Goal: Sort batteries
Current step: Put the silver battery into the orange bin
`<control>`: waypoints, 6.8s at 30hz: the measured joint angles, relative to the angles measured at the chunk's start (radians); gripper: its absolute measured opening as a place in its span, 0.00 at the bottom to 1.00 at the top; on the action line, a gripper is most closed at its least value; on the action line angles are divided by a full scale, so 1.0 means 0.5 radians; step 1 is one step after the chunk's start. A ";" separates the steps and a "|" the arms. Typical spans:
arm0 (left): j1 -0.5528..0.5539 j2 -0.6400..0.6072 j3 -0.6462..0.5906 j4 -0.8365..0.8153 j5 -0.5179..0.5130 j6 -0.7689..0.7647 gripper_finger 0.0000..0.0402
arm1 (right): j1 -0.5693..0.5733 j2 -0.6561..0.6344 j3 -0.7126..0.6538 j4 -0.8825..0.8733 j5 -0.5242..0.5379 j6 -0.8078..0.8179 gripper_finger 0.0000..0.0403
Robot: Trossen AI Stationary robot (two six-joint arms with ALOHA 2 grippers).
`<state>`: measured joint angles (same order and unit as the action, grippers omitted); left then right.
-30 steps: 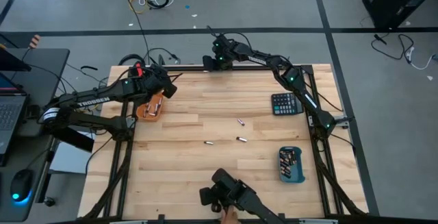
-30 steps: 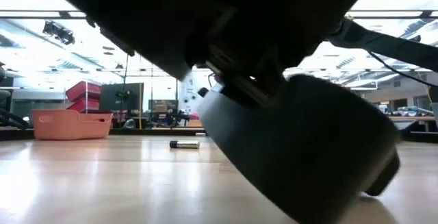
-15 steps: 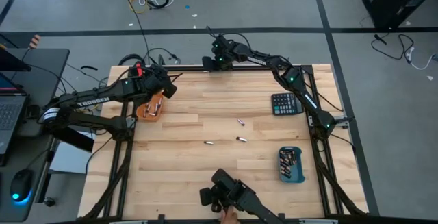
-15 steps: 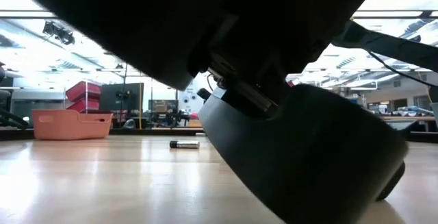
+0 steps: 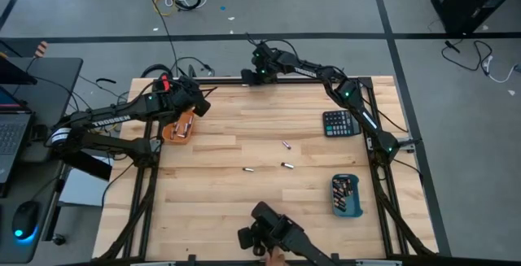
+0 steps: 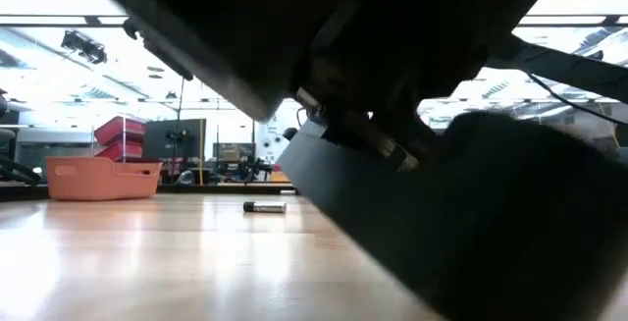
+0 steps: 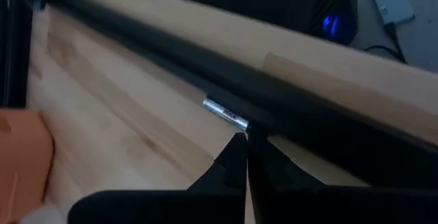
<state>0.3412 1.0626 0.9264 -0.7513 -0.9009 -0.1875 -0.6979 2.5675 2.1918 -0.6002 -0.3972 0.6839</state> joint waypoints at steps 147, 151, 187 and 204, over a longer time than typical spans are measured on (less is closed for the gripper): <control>0.913 1.974 0.632 1.193 2.282 1.603 0.13 | 0.582 -1.603 -0.510 -1.062 0.389 -1.098 0.01; 0.915 1.970 0.639 1.131 2.224 1.593 0.03 | 0.585 -1.603 -0.510 -1.062 0.389 -1.092 0.00; 0.197 0.359 0.248 0.270 1.564 0.392 0.00 | 0.557 -1.603 -1.012 -0.941 0.320 -1.248 0.00; -0.346 -0.124 -0.276 -0.778 0.734 -1.426 0.01 | 0.571 -1.603 -1.389 -0.520 0.206 -1.084 0.01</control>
<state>0.1680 1.0008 0.7885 -1.1404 -0.5339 -0.9003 -0.4124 1.7660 1.4975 -0.8601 -0.2944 0.1417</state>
